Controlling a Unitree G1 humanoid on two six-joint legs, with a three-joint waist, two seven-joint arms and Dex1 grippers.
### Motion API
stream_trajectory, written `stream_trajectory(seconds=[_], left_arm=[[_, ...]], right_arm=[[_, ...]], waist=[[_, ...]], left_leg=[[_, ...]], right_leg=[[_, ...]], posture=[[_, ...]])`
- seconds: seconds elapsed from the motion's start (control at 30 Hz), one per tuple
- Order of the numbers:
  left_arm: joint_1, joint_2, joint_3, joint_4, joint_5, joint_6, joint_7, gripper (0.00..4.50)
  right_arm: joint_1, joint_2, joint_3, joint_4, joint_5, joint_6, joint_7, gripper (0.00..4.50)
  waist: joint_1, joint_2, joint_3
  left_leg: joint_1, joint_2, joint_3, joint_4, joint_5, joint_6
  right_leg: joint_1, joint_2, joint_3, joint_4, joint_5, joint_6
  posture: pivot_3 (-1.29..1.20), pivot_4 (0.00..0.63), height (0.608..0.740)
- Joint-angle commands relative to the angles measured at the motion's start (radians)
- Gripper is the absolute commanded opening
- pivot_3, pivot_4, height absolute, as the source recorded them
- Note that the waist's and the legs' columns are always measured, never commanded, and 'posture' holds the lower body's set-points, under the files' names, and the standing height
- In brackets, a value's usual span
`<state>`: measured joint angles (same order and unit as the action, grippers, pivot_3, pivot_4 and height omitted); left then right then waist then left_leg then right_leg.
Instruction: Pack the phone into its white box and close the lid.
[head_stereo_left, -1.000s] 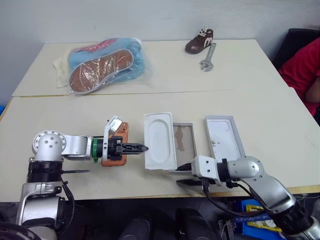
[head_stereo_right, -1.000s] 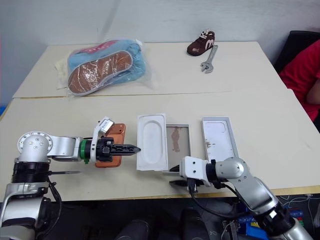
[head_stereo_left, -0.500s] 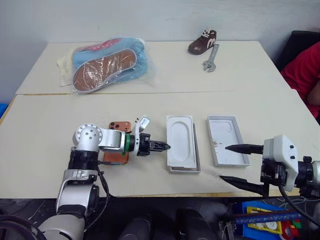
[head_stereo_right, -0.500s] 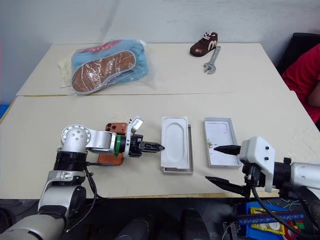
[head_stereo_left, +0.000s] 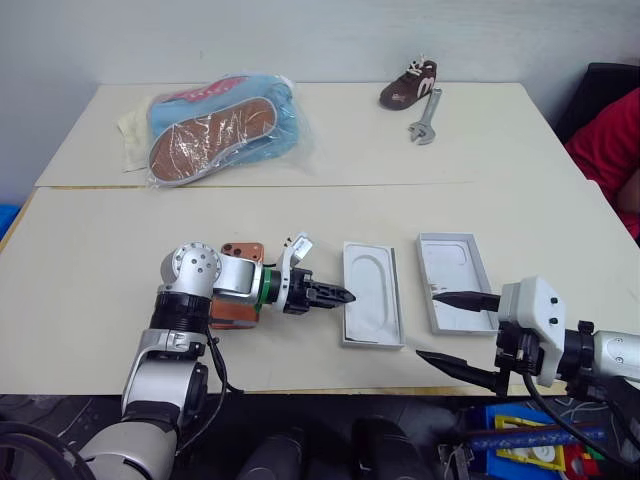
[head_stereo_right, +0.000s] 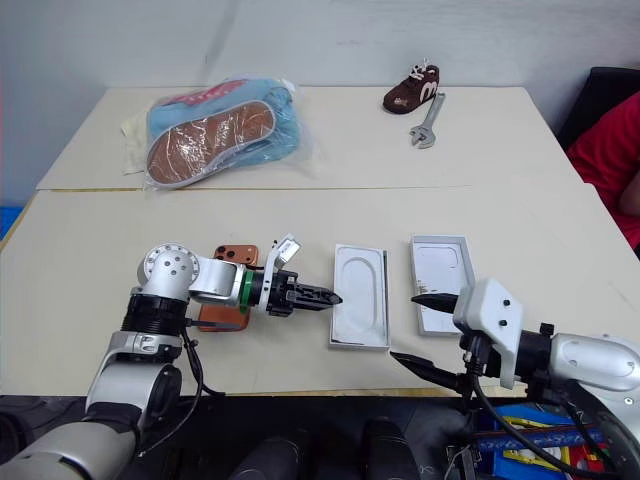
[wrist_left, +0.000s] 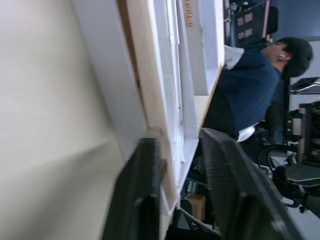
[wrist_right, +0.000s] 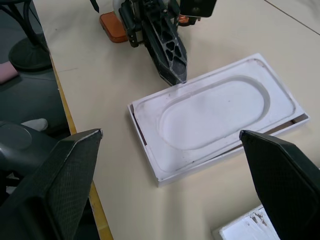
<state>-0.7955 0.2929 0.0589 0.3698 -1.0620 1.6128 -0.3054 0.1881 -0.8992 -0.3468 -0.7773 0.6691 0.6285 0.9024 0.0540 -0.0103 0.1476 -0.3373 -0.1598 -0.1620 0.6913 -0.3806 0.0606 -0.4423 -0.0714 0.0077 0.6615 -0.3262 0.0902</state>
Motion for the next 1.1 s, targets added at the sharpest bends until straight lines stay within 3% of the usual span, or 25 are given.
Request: stream_trajectory(seconds=[0.03,0.13,0.23,0.3,0.4,0.47,0.6,0.77,0.9,1.1], left_arm=[[-0.014,0.042,-0.006,-0.033,-0.060,0.002,-0.055,2.77],[-0.011,0.088,-0.015,-0.073,-0.108,0.002,-0.109,3.61],[0.030,0.181,-0.042,-0.256,-0.094,-0.029,-0.246,4.49],[0.099,0.290,-0.116,-0.433,0.003,-0.209,-0.410,4.49],[0.213,0.434,-0.199,-0.566,0.217,-0.565,-0.614,4.50],[0.264,0.476,-0.198,-0.576,0.312,-0.725,-0.670,4.50],[0.340,0.496,-0.123,-0.578,0.367,-0.898,-0.743,4.50],[0.412,0.513,-0.088,-0.602,0.404,-0.977,-0.778,4.50],[0.493,0.572,-0.043,-0.614,0.423,-0.984,-0.797,4.50],[0.662,0.725,0.184,-0.499,0.349,-0.842,-0.836,4.50]], right_arm=[[-0.071,-0.001,0.052,0.006,-0.010,-0.027,-0.010,4.50],[-0.161,0.008,0.125,0.031,-0.020,-0.023,-0.020,4.50],[-0.322,0.038,0.263,0.107,-0.082,-0.013,-0.049,4.50],[-0.422,0.063,0.363,0.172,-0.148,-0.005,-0.067,4.50],[-0.536,0.109,0.485,0.280,-0.238,0.007,-0.089,3.91],[-0.580,0.131,0.547,0.350,-0.295,-0.017,-0.081,3.24],[-0.642,0.166,0.658,0.465,-0.409,-0.081,-0.053,1.86],[-0.676,0.157,0.777,0.572,-0.570,-0.186,-0.009,0.12],[-0.699,0.149,0.780,0.602,-0.614,-0.248,0.039,0.05],[-0.815,0.280,0.699,0.530,-0.435,-0.084,0.104,0.05]], waist=[[-0.002,0.000,0.000],[-0.010,0.000,0.000],[-0.021,0.000,0.000],[-0.032,0.000,0.000],[-0.036,0.001,0.001],[-0.034,0.002,0.001],[-0.022,0.002,0.001],[-0.030,0.002,0.001],[-0.035,0.002,0.001],[-0.054,0.004,0.003]], left_leg=[[0.000,0.000,0.000,0.000,0.000,0.000],[0.000,0.000,0.000,0.000,0.000,0.000],[0.000,0.001,0.000,-0.001,0.000,-0.001],[0.000,0.001,0.000,-0.001,0.000,-0.001],[0.003,0.001,0.001,-0.006,0.000,-0.001],[0.003,0.001,0.001,-0.007,0.000,-0.001],[0.001,0.000,0.000,-0.006,0.000,0.000],[0.001,0.000,0.000,-0.006,0.000,0.000],[0.001,0.001,0.000,-0.006,0.000,0.000],[0.002,0.004,0.001,-0.008,0.000,-0.001]], right_leg=[[0.000,0.000,0.000,0.000,0.000,0.000],[-0.001,0.000,0.000,0.000,0.000,0.000],[-0.001,0.000,0.000,0.001,0.000,0.000],[-0.001,0.000,0.000,0.000,0.000,0.000],[-0.002,0.000,-0.002,-0.002,0.000,0.000],[-0.002,-0.001,-0.003,-0.002,0.000,-0.001],[-0.002,-0.001,-0.004,-0.003,0.000,-0.002],[-0.002,-0.001,-0.004,-0.003,0.001,-0.002],[-0.002,-0.001,-0.004,-0.003,0.001,-0.002],[-0.003,0.002,-0.003,-0.003,0.001,-0.003]], posture=[[0.00,0.150,0.740],[0.00,0.150,0.740],[0.00,0.150,0.740],[0.00,0.150,0.740],[0.00,0.150,0.740],[0.00,0.150,0.740],[0.00,0.150,0.740],[0.00,0.150,0.740],[0.00,0.150,0.740],[0.00,0.150,0.740]])
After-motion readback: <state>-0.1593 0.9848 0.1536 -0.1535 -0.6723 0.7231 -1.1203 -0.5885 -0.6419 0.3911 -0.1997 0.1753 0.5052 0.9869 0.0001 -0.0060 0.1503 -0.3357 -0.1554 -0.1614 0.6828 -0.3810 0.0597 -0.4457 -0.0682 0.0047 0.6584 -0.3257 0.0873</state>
